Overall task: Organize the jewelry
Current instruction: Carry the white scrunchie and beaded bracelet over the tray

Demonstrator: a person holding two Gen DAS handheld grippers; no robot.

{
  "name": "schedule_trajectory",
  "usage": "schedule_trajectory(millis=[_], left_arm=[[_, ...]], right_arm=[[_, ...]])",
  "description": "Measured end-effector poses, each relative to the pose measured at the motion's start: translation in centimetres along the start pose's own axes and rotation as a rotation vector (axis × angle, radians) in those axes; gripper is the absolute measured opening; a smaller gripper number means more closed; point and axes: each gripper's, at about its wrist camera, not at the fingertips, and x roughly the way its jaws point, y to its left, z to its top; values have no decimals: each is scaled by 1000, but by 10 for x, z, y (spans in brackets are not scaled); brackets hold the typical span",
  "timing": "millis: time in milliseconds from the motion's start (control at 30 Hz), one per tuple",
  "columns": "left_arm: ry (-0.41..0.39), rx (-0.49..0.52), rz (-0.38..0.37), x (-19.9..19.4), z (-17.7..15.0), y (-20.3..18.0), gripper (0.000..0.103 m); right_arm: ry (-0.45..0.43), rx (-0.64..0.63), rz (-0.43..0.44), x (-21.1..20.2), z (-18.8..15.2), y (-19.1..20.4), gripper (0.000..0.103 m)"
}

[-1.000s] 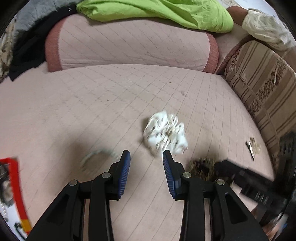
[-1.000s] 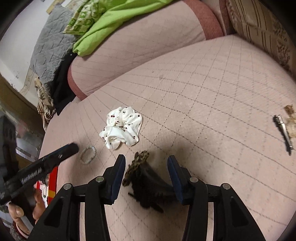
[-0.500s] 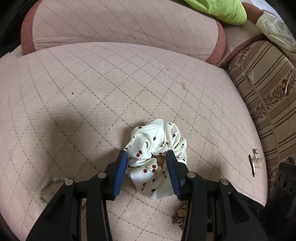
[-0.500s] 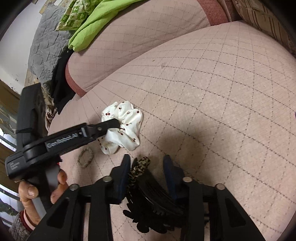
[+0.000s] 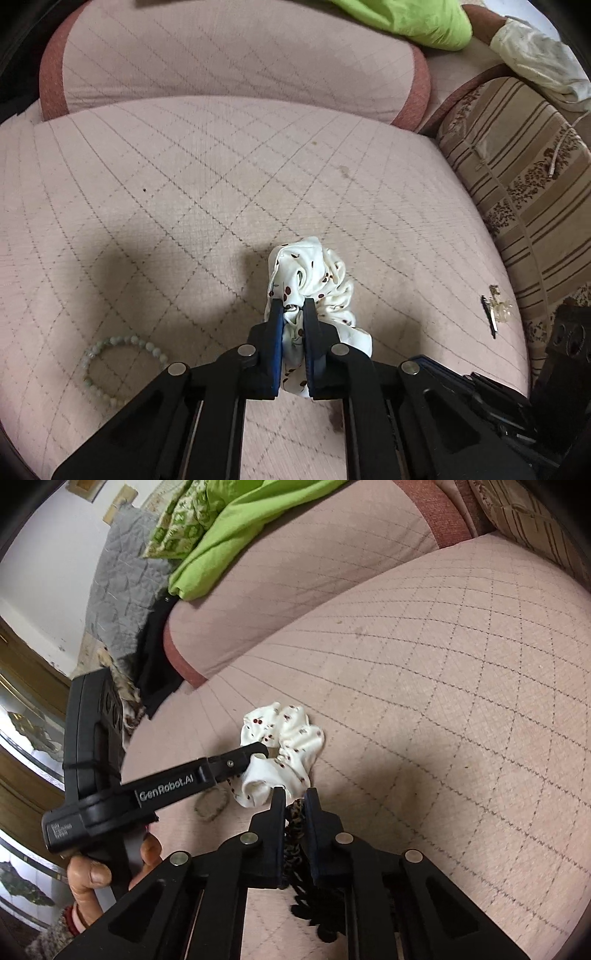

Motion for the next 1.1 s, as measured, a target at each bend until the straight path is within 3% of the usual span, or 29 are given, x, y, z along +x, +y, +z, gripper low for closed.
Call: schedule_trajectory(millis=[467,800,1100], left_arm=[[-108,-13,-20,-86,-35,9,9],[-196,-48,10,-164,-93,30,9],[-252,-158,62,-219,-163,76,9]], right_arm=[[-55,-43,139,-46,-18,58,10],[-57,-81,89,-75,-62,90,10],[-22,-137,55,-91,-100,115,10]])
